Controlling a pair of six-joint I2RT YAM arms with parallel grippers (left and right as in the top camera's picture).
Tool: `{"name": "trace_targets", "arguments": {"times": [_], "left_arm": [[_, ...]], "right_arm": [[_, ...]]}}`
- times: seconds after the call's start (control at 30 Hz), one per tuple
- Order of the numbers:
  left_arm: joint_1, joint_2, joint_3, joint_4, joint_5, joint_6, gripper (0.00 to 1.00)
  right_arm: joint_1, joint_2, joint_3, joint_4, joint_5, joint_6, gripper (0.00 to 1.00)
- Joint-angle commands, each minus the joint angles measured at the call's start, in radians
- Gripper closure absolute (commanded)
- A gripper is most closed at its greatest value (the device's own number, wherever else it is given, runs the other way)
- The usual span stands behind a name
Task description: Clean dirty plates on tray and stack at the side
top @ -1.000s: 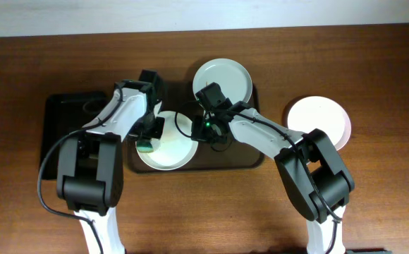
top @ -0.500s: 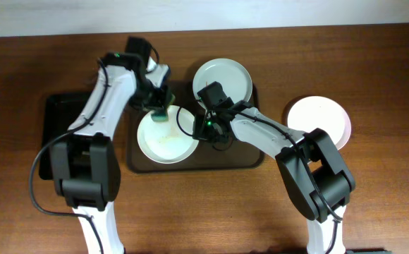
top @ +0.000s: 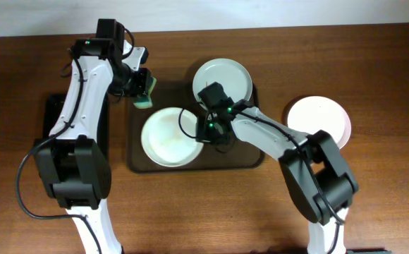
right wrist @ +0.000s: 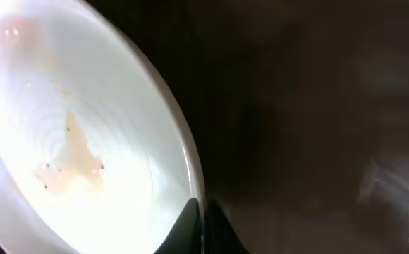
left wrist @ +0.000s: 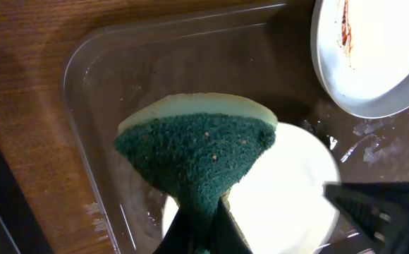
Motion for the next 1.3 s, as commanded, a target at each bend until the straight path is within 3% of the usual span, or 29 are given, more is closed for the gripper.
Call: {"name": "trace_targets", "arguments": {"times": [0.0, 0.23, 0.37, 0.53, 0.97, 1.27], "left_arm": [[0.003, 0.005, 0.015, 0.001, -0.011, 0.008, 0.99], [0.003, 0.005, 0.013, 0.003, -0.011, 0.008, 1.0], [0.003, 0.005, 0.013, 0.002, -0.011, 0.008, 1.0], [0.003, 0.005, 0.013, 0.002, -0.011, 0.008, 0.99], [0.003, 0.005, 0.013, 0.002, -0.011, 0.008, 0.99], [0.003, 0.005, 0.013, 0.002, -0.011, 0.008, 0.99]], "right_arm": [[0.002, -0.144, 0.078, -0.107, 0.221, -0.09, 0.96], [0.065, -0.295, 0.138, -0.38, 0.792, -0.134, 0.96], [0.195, -0.315, 0.138, -0.449, 1.163, -0.134, 0.96], [0.33, -0.313, 0.138, -0.478, 1.493, -0.134, 0.96], [0.354, -0.313, 0.138, -0.496, 1.573, -0.134, 0.96], [0.352, -0.313, 0.138, -0.521, 1.527, -0.134, 0.96]]}}
